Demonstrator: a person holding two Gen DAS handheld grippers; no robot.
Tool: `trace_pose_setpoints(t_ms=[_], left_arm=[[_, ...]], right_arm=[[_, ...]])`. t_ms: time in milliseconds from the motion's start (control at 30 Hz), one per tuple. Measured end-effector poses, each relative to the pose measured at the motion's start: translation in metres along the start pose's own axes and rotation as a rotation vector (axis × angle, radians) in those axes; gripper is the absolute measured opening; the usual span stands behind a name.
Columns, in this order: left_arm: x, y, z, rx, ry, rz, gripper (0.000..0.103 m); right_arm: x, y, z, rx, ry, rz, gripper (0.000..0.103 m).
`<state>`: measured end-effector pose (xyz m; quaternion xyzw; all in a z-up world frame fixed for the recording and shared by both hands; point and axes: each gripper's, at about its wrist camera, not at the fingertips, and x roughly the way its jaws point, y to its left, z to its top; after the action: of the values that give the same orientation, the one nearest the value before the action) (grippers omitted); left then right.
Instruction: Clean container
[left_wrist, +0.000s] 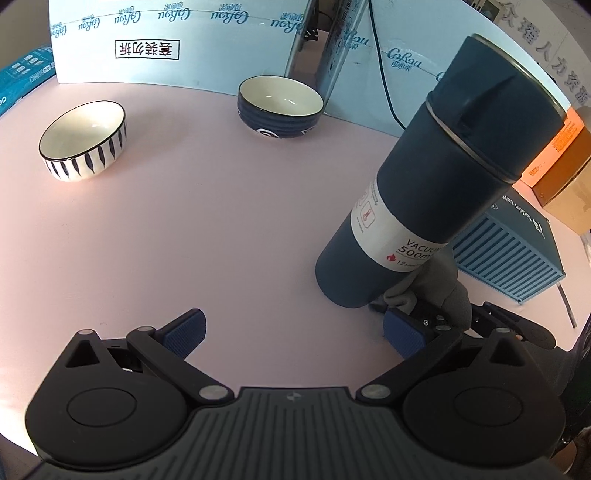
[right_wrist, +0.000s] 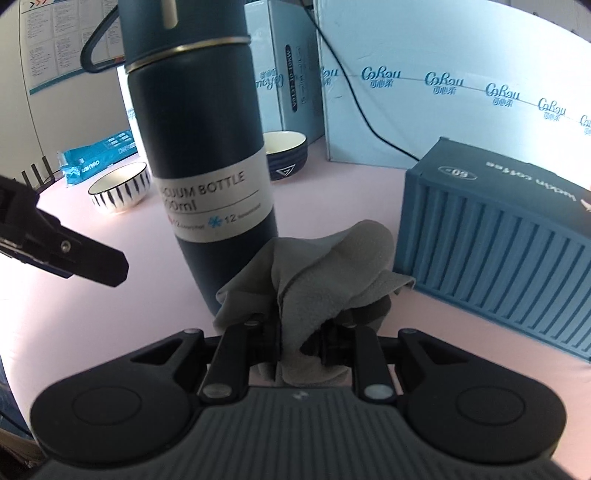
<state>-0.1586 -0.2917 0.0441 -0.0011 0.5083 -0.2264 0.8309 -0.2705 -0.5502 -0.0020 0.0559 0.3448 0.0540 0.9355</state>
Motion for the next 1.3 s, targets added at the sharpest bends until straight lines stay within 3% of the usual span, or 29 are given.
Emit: trace_pose_setpoints(t_ms=[533, 767, 1133, 1300], left_arm=[[0.006, -0.009, -0.005, 0.038, 0.042, -0.04, 0.103], [0.003, -0.014, -0.009, 0.066, 0.051, -0.046, 0.103], [-0.008, 0.005, -0.012, -0.016, 0.035, -0.016, 0.103], [-0.01, 0.0, -0.011, 0.003, 0.037, -0.024, 0.103]], right_arm=[[-0.016, -0.01, -0.007, 0.015, -0.039, -0.112, 0.022], [-0.015, -0.002, -0.005, -0.016, -0.042, -0.076, 0.022], [-0.008, 0.014, 0.003, -0.054, -0.056, -0.025, 0.022], [-0.01, 0.015, 0.005, -0.051, -0.075, -0.009, 0.022]])
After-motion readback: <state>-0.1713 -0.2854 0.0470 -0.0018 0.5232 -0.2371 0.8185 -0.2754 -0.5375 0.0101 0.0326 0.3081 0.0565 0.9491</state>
